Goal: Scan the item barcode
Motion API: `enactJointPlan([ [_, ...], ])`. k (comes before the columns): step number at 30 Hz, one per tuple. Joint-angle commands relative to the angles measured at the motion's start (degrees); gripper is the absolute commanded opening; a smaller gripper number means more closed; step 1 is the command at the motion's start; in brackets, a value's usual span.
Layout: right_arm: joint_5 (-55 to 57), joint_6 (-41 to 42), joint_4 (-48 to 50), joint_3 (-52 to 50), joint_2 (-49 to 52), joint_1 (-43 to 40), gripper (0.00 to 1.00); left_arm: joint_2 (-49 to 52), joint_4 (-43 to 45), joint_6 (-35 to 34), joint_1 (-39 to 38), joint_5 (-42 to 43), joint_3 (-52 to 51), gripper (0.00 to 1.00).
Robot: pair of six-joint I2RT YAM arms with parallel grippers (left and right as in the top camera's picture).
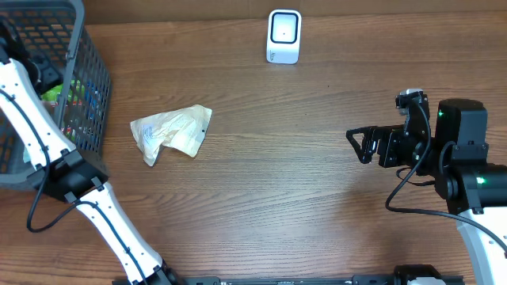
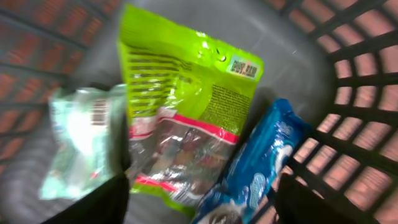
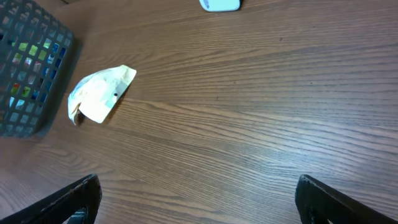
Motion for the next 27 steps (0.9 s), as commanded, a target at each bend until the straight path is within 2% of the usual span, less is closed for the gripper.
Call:
enactJointPlan([
  [1, -0.70, 0.26, 0.26, 1.55, -0.20, 0.31, 1.00, 4.42, 0.52, 1.14, -0.39, 0.66, -0.28, 0.75],
  [11, -0.70, 0.28, 0.09, 1.55, -0.20, 0.31, 1.00, 16.44, -0.57, 1.11, -0.37, 0.22, -0.31, 0.88],
  [18, -0.68, 1.22, 0.07, 1.55, -0.20, 0.31, 1.00, 20.98, -1.75, 0.83, -0.37, -0.04, -0.31, 0.88],
  [27, -0.68, 1.55, 0.07, 1.55, -0.20, 0.31, 1.00, 17.68, -4.42, -2.58, -0.37, 0.52, 4.85, 0.82],
])
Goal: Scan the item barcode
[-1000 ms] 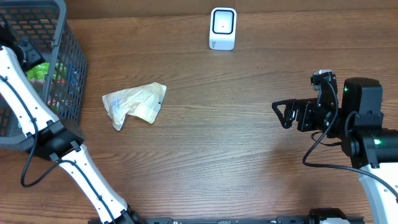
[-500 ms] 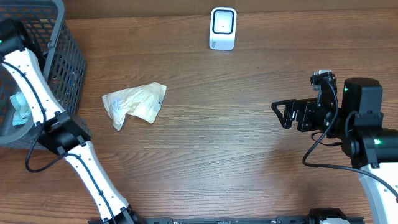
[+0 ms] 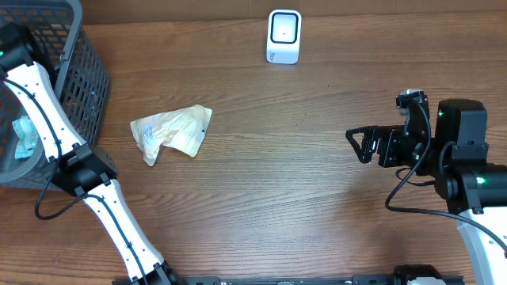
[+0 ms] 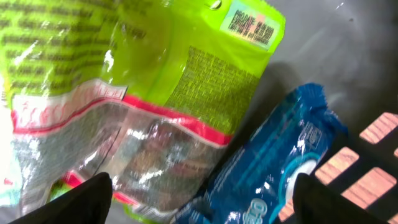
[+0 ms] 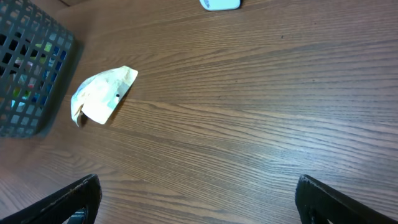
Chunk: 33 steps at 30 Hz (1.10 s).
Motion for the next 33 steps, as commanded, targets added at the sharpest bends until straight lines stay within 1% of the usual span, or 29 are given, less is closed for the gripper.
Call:
enactJointPlan([
  [1, -0.42, 0.31, 0.20, 1.55, -0.20, 0.33, 1.00, 6.64, -1.57, -0.76, 1.03, 2.82, 0.74, 0.82],
  [6, -0.42, 0.31, 0.20, 1.55, -0.20, 0.33, 1.00, -3.91, -1.55, -0.79, 1.03, 6.36, 0.74, 0.83],
  [11, -0.44, 0.31, 0.20, 1.55, -0.20, 0.33, 1.00, -17.27, -1.55, -0.94, 1.03, 8.63, 0.74, 0.84],
  [13, -0.44, 0.31, 0.20, 1.55, -0.20, 0.33, 1.00, -22.34, -1.55, -1.05, 1.03, 8.61, 0.74, 0.86],
  [14, -0.44, 0.31, 0.20, 1.55, -0.20, 0.33, 1.00, -26.95, -1.55, -1.01, 1.03, 8.48, 0.74, 0.88],
  [16, -0.44, 0.31, 0.17, 1.55, -0.20, 0.33, 1.00, -31.54, -1.46, -0.87, 1.05, 7.67, 0.74, 0.91],
  [20, -0.44, 0.31, 0.15, 1.55, -0.20, 0.33, 1.00, -38.93, -1.03, 3.39, 1.09, 7.17, 0.74, 0.93],
  [23, -0.46, 0.31, 0.17, 1.55, -0.20, 0.33, 1.00, -43.80, -0.07, 4.63, 1.09, 8.68, 0.72, 0.94],
  [26, -0.48, 0.31, 0.13, 1.55, -0.20, 0.33, 1.00, -47.69, 3.02, 4.55, 1.09, 11.87, 0.70, 0.94],
  [28, -0.68, 0.31, -0.11, 1.55, -0.20, 0.33, 1.00, -49.31, 5.79, 4.35, 1.09, 12.28, 0.66, 0.93],
  [30, -0.85, 0.28, -0.72, 1.55, -0.20, 0.33, 1.00, -50.03, 9.79, 4.11, 1.51, 10.49, 0.66, 0.89],
  [31, -0.92, 0.28, -0.98, 1.55, -0.20, 0.33, 1.00, -50.01, 12.76, 3.23, 1.97, 8.31, 0.66, 0.85],
  [33, -0.94, 0.28, -1.44, 1.55, -0.20, 0.33, 1.00, -49.70, 18.75, 1.64, 3.56, 6.14, -0.33, 0.85],
])
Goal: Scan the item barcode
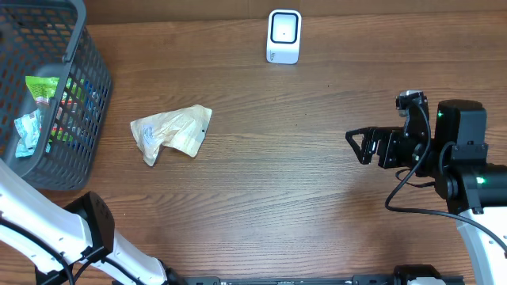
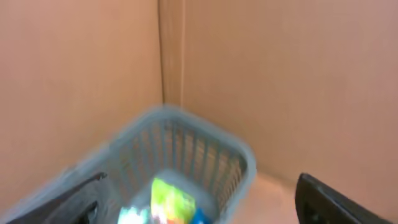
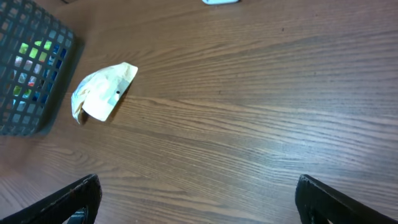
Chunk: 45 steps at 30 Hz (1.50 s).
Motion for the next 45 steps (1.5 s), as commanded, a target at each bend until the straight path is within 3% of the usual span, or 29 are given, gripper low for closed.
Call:
enactJointPlan([
  [1, -0.76, 0.02, -0.48, 1.55, -0.20, 0.33, 1.00, -0.17, 8.31, -2.23, 2.84, -3.34, -1.75, 0.84],
  [4, -1.03, 0.04, -0.72, 1.55, -0.20, 0.33, 1.00, 0.42, 18.32, -7.39, 7.41, -3.34, -10.12, 0.84],
  [10, -1.36, 0.02, -0.90, 1.55, -0.20, 0.33, 1.00, 3.89, 25.88, -9.70, 10.95, -4.70, -23.96, 0.88],
  [28, -1.36, 0.07, -1.99, 1.55, -0.20, 0.33, 1.00, 25.14, 22.88, -1.81, 4.02, -4.76, -28.46, 0.94],
  [31, -1.36, 0.07, -2.16, 1.55, -0.20, 0.33, 1.00, 27.74, 22.18, -1.88, 2.71, -6.49, -28.46, 1.00],
  [45, -1.33, 0.07, -3.23, 1.55, -0.20, 0.33, 1.00, 38.40, 18.95, -5.33, 1.55, -10.05, -28.46, 1.00],
])
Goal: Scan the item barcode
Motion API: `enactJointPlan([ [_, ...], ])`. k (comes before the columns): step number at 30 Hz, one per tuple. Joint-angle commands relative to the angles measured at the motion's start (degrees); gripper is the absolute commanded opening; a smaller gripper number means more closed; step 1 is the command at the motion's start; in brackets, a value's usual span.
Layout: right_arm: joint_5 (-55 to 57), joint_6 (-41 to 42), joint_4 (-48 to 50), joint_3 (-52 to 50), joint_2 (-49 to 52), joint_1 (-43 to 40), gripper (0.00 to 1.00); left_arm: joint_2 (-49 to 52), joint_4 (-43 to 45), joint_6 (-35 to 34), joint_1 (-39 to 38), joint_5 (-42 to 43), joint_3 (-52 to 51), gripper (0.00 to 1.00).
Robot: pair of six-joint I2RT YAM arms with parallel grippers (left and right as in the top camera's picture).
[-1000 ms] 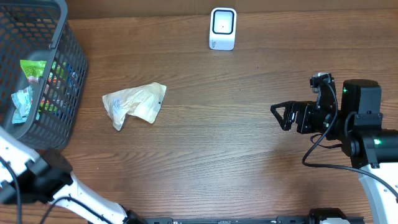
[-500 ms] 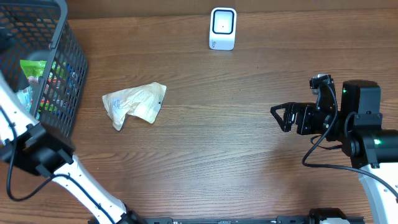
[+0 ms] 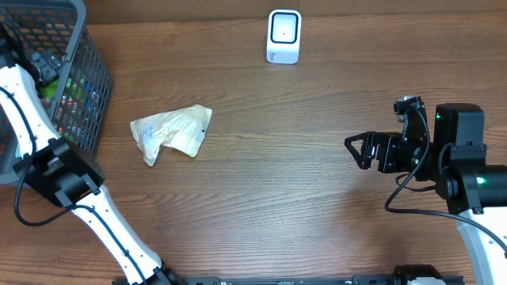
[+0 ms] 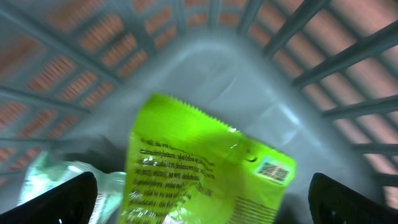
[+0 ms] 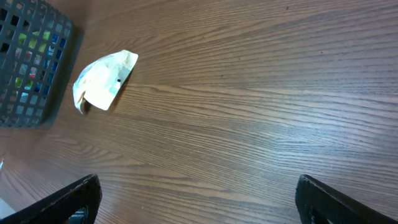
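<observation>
My left gripper (image 4: 202, 208) is down inside the grey basket (image 3: 89, 75), open, and nothing is gripped. A lime green packet (image 4: 199, 168) lies below and between its fingers, with a small barcode sticker (image 4: 275, 169) near its corner. A pale green packet (image 4: 53, 180) lies beside it. In the overhead view the left gripper (image 3: 43, 65) shows dark inside the basket. The white scanner (image 3: 283, 36) stands at the table's far edge. My right gripper (image 3: 358, 149) hovers open over bare wood at the right, empty.
A crumpled cream paper bag (image 3: 170, 132) lies on the table to the right of the basket, also in the right wrist view as the bag (image 5: 102, 79). The basket (image 5: 28, 68) fills the far left corner. The left arm's elbow (image 3: 57, 178) juts over the table's left.
My left gripper was raised well above the basket, facing the cardboard wall. Now it is down inside the basket over the lime green packet, still open. The right gripper has shifted slightly.
My left gripper first hung open in the basket over lime green, blue and pale green packets. Then it was closer to the lime and blue packets. After that it was up out of the basket, empty. Now it is inside again. The bag and scanner have not moved.
</observation>
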Motion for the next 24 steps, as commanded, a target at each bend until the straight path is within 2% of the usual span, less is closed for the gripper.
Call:
enactJointPlan([
  [1, -0.48, 0.09, 0.13, 1.55, -0.20, 0.33, 1.00, 3.41, -0.74, -0.79, 0.09, -0.94, 0.02, 1.00],
  [12, -0.48, 0.26, 0.13, 1.55, -0.20, 0.33, 1.00, 9.94, -5.68, -0.79, -1.33, -0.74, -0.04, 1.00],
  [14, -0.48, 0.26, 0.11, 1.55, -0.20, 0.33, 1.00, 10.82, -7.30, -0.79, -1.60, -0.74, -0.07, 0.96],
  [17, -0.48, 0.26, 0.13, 1.55, -0.20, 0.33, 1.00, 12.09, -10.86, -0.81, -2.10, -0.72, -0.09, 0.70],
  [20, -0.48, 0.26, 0.13, 1.55, -0.20, 0.33, 1.00, 12.17, -12.76, -0.79, -2.16, -0.74, -0.09, 0.28],
  [21, -0.48, 0.24, 0.13, 1.55, -0.20, 0.33, 1.00, 12.15, -13.33, -0.81, -2.14, -0.72, -0.09, 0.11],
  [22, -0.48, 0.26, 0.11, 1.55, -0.20, 0.33, 1.00, 12.15, -13.86, -0.81, -2.14, -0.72, -0.09, 0.04],
  [24, -0.48, 0.26, 0.11, 1.55, -0.20, 0.33, 1.00, 12.17, -14.73, -0.81, -2.14, -0.70, -0.09, 0.04],
])
